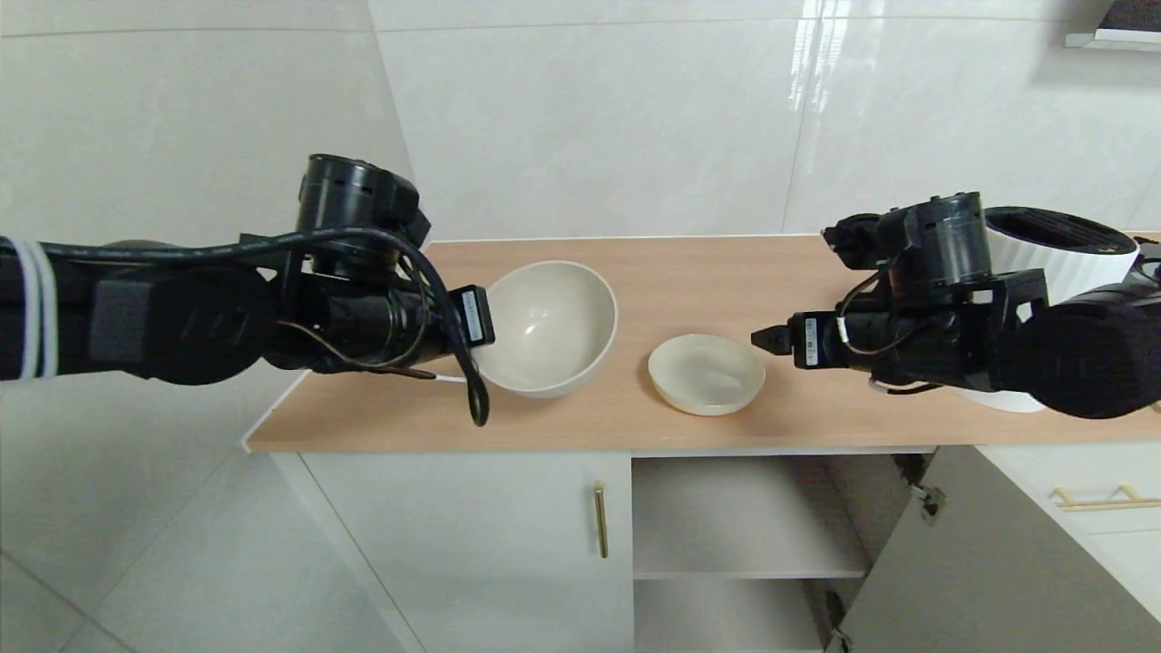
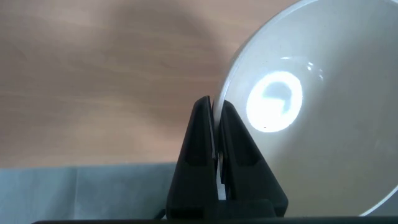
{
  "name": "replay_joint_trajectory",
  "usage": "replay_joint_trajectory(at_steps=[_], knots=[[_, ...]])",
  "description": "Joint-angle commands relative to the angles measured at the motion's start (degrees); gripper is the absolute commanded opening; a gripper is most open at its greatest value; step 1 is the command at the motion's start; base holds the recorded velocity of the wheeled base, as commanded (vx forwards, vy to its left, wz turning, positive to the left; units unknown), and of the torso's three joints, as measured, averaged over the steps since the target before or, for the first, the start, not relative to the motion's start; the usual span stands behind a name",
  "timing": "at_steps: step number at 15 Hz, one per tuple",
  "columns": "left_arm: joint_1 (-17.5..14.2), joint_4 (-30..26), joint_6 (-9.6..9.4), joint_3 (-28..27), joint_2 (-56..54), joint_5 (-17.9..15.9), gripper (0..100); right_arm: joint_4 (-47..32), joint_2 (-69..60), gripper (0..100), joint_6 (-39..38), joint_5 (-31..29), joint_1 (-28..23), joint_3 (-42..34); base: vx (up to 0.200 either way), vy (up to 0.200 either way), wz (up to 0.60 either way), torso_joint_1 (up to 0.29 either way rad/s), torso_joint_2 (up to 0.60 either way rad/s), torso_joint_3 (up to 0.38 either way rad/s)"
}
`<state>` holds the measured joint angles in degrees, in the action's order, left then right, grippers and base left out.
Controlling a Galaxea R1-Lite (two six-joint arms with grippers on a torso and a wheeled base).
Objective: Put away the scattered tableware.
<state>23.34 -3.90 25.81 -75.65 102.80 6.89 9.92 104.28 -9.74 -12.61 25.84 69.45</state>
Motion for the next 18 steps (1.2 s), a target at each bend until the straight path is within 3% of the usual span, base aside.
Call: replay_joint_trajectory(at_steps=[1, 5, 11, 12, 18], knots=[[1.1, 0.0, 0.03, 1.4, -5.8, 0.1, 0, 0.0, 4.3, 100, -0.1, -1.8, 0.5, 1.6, 0.000, 0.000, 0.00, 0.000, 0.00, 0.000], [1.6, 0.0, 0.03, 2.6, -9.0, 0.0, 0, 0.0, 9.0, 100, -1.1, -5.1, 0.9, 3.3, 0.000, 0.000, 0.00, 0.000, 0.00, 0.000], [1.8, 0.0, 0.03, 2.9, -9.3, 0.0, 0, 0.1, 11.7, 100, -1.2, -5.3, 0.6, 4.4, 0.000, 0.000, 0.00, 0.000, 0.00, 0.000], [1.8, 0.1, -0.06, 3.1, -9.6, 0.0, 0, 0.1, 11.8, 0, -1.2, -5.3, 0.5, 4.4, 0.000, 0.000, 0.00, 0.000, 0.00, 0.000], [1.9, 0.1, -0.06, 3.8, -11.0, 0.0, 0, 0.1, 13.7, 0, -2.1, -5.0, 0.3, 5.7, 0.000, 0.000, 0.00, 0.000, 0.00, 0.000]])
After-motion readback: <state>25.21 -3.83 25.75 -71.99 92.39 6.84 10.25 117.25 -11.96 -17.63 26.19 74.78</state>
